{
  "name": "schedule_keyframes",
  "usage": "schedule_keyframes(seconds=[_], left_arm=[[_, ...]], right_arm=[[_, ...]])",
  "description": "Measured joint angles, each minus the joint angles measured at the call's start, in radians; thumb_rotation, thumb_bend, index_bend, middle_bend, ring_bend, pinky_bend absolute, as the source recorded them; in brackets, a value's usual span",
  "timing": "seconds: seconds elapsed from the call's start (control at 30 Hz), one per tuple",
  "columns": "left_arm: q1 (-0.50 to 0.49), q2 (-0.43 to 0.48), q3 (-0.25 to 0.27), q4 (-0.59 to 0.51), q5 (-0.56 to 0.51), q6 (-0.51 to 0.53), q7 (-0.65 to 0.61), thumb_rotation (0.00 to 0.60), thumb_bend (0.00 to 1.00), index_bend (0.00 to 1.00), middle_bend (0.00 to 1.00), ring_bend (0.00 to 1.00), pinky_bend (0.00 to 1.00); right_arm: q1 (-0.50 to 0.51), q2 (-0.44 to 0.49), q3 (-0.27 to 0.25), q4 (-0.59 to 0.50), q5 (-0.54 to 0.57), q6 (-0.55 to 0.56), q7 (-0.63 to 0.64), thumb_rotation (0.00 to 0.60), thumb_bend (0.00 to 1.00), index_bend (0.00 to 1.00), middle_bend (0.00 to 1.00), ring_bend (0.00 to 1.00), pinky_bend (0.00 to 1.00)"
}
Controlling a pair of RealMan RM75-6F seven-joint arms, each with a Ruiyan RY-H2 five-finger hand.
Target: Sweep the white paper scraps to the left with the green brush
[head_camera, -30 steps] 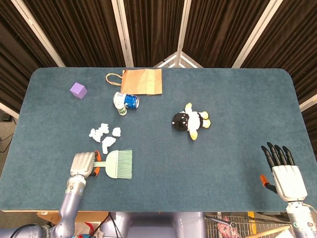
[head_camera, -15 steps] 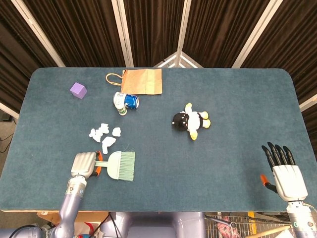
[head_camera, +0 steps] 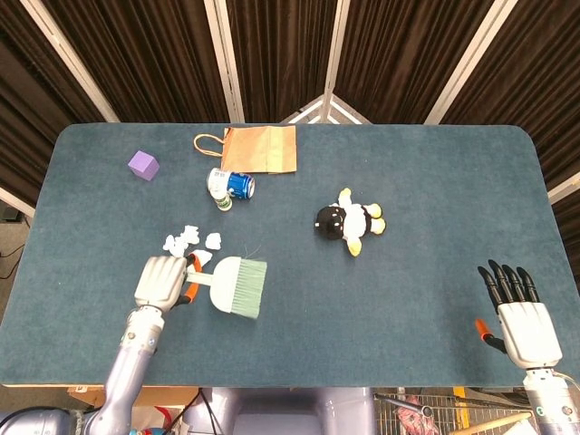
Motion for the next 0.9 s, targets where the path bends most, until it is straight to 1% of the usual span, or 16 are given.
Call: schedule_keyframes(seconds=[0.13,0.27,0.43,0.57,0.63,0.7,0.77,0.83,0.9], left_arm=[[-0.059,-0.026,-0.044,0.045,-0.067,-0.002,0.063,0.600,0.73,0.78,1.00,1.00,1.00],[-0.127,-0.058,-0.085,0.128,-0.134,-0.014,0.119,0.600,0.73,0.78,1.00,1.00,1.00],[-0.183,-0.086,-0.105,0.223,-0.187,-0.039,0.148,0.600,0.73,0.78,1.00,1.00,1.00],[-0.201,-0.097,-0.098,0.296,-0.221,-0.065,0.150,0.600,0.74,0.78,1.00,1.00,1.00],[-0.200,-0.096,-0.081,0.324,-0.224,-0.072,0.145,0.600,0.74,0.78,1.00,1.00,1.00],[-0.191,-0.085,-0.054,0.351,-0.219,-0.075,0.136,0.600,0.73,0.78,1.00,1.00,1.00],[-0.173,-0.063,-0.035,0.365,-0.209,-0.073,0.114,0.600,0.74,0.78,1.00,1.00,1.00],[-0.156,-0.033,-0.026,0.369,-0.201,-0.071,0.093,0.600,0.74,0.78,1.00,1.00,1.00],[-0.127,0.027,-0.019,0.376,-0.196,-0.064,0.066,0.600,0.73,0.78,1.00,1.00,1.00]], right_arm=[[0.000,0.001,0.004,0.000,0.011,-0.004,0.009,0.600,0.32,0.00,0.00,0.00,0.01],[0.001,0.003,0.007,0.001,0.023,-0.012,0.022,0.600,0.32,0.00,0.00,0.00,0.01],[0.004,0.004,0.008,0.000,0.027,-0.019,0.029,0.600,0.32,0.00,0.00,0.00,0.01],[0.005,0.003,0.006,-0.002,0.026,-0.023,0.027,0.600,0.32,0.00,0.00,0.00,0.01],[0.005,0.002,0.005,-0.003,0.025,-0.022,0.024,0.600,0.32,0.00,0.00,0.00,0.01],[0.004,0.002,0.004,-0.004,0.023,-0.021,0.020,0.600,0.32,0.00,0.00,0.00,0.01],[0.003,0.003,0.002,-0.007,0.020,-0.018,0.018,0.600,0.32,0.00,0.00,0.00,0.01],[0.002,0.003,0.000,-0.008,0.014,-0.014,0.014,0.600,0.32,0.00,0.00,0.00,0.01],[0.000,0.004,-0.001,-0.011,0.011,-0.010,0.013,0.600,0.32,0.00,0.00,0.00,0.01]])
